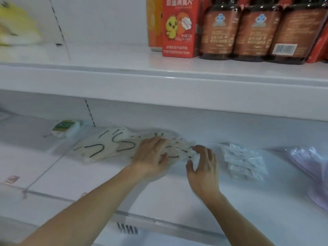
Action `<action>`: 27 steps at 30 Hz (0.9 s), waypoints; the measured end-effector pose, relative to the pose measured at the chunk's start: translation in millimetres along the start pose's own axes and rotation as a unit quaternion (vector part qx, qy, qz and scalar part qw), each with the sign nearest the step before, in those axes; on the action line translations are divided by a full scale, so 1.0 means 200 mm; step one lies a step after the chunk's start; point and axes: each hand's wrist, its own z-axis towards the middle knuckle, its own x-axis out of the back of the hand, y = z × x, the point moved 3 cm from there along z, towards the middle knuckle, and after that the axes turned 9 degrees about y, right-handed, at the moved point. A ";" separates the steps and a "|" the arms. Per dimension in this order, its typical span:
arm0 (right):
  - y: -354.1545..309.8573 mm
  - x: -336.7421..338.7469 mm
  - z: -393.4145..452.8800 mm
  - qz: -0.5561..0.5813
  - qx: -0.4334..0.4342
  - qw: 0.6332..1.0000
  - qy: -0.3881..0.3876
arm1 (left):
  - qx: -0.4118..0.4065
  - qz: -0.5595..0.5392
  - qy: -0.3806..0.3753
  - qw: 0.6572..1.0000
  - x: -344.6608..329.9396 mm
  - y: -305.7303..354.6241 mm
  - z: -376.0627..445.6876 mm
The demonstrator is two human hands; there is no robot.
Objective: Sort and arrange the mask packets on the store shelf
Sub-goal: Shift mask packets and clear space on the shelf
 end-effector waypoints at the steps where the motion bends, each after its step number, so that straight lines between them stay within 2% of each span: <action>1: -0.06 -0.06 0.00 0.010 0.004 1.000 -0.006 | 0.014 0.007 0.006 1.000 0.04 -0.09 -0.04; 6: -0.32 -0.36 -0.04 0.054 -0.015 0.998 -0.017 | 0.104 0.004 0.027 0.994 0.25 -0.60 -0.23; 8: -0.42 -0.48 -0.06 0.049 -0.034 0.998 -0.022 | 0.130 -0.019 -0.050 0.990 0.28 -0.81 -0.28; 10: -0.51 -0.60 -0.09 0.044 -0.065 0.997 -0.018 | 0.100 0.003 -0.171 0.980 0.28 -0.97 -0.31; 12: -0.60 -0.68 -0.12 0.038 -0.066 0.997 0.002 | 0.072 0.024 -0.216 0.973 0.25 -1.10 -0.33; 15: -0.69 -0.75 -0.15 0.006 -0.057 0.997 0.041 | 0.075 0.013 -0.181 0.981 0.22 -1.21 -0.31; 22: -0.84 -0.77 -0.22 -0.040 -0.074 0.993 0.079 | 0.065 0.010 -0.184 0.981 0.25 -1.43 -0.35; 27: -0.94 -0.76 -0.28 -0.062 -0.097 0.992 0.058 | 0.063 0.006 -0.192 0.979 0.31 -1.53 -0.36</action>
